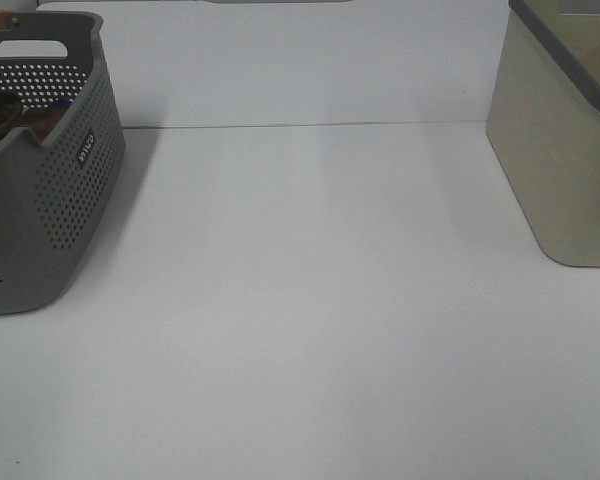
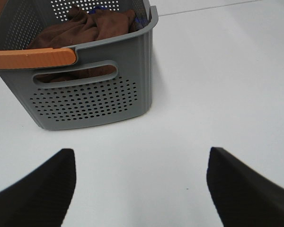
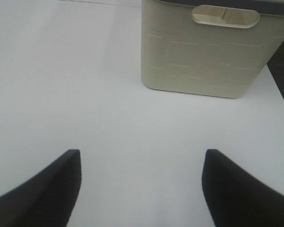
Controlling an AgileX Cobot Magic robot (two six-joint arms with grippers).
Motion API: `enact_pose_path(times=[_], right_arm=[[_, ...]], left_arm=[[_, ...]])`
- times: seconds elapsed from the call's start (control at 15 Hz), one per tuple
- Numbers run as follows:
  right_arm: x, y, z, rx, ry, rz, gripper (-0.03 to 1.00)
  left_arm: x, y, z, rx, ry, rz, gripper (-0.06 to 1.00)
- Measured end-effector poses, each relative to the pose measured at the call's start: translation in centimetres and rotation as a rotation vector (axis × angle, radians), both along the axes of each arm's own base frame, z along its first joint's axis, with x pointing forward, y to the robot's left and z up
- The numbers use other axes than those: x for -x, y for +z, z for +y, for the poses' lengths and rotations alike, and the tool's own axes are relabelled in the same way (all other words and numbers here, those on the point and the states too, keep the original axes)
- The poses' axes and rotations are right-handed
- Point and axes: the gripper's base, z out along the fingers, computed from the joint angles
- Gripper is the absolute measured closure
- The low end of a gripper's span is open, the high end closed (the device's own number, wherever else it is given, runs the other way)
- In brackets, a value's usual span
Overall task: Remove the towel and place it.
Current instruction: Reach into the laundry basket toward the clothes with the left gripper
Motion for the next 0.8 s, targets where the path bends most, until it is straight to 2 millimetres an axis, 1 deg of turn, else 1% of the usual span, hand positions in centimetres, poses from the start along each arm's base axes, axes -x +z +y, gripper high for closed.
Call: enact_pose_path(times=[0.8], right_arm=[[0.00,0.01,0.00,0.000,0.000,-0.001,0.28]], left_arm=[[0.00,0.00,0.00,0.000,0.000,0.000,0.21]])
